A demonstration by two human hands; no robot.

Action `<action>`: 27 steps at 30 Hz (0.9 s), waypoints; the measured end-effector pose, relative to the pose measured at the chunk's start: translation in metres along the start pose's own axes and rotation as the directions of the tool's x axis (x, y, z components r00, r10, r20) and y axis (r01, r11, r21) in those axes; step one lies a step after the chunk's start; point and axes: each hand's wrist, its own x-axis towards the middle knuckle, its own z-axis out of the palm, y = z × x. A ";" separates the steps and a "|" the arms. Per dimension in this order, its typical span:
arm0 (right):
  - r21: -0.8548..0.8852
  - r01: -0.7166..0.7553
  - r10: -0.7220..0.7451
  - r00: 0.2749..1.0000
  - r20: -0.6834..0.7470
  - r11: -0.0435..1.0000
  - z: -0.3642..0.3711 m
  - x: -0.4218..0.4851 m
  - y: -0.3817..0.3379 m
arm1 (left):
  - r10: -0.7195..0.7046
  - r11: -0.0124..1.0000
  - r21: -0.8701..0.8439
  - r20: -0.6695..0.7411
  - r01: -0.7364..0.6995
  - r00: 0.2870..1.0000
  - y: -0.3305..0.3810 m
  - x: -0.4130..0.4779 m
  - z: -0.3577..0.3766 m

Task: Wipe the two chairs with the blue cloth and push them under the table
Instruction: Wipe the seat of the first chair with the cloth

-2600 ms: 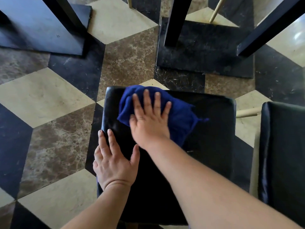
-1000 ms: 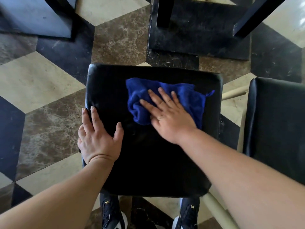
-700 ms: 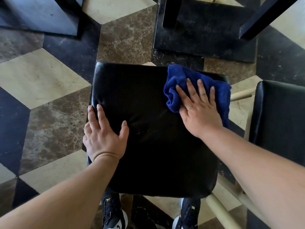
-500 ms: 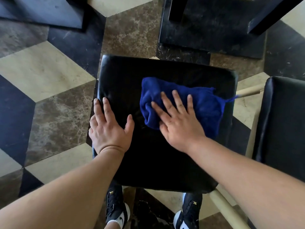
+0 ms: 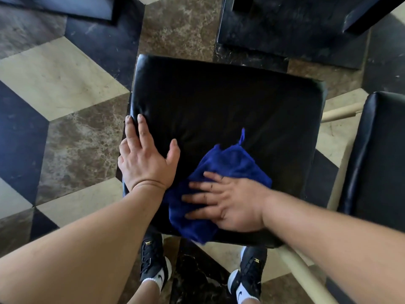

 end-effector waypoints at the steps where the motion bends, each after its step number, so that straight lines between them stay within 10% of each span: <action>1: -0.013 -0.054 0.054 0.998 -0.037 0.998 -0.007 -0.003 0.017 | 0.003 1.000 -0.002 0.000 -0.003 1.000 0.000 0.000 0.000; 12: -0.044 -0.644 0.619 0.750 -0.234 0.764 -0.053 -0.036 0.121 | -0.005 1.000 -0.007 -0.002 0.005 1.000 0.001 0.000 0.000; 21: -0.133 -0.179 0.183 0.983 0.015 0.975 0.014 -0.096 0.012 | 0.001 1.000 -0.020 -0.017 -0.001 1.000 0.000 0.001 0.004; 27: -0.016 0.105 -0.103 0.988 0.117 0.994 0.030 -0.113 0.009 | -0.007 1.000 -0.008 -0.020 0.007 1.000 0.000 0.001 0.005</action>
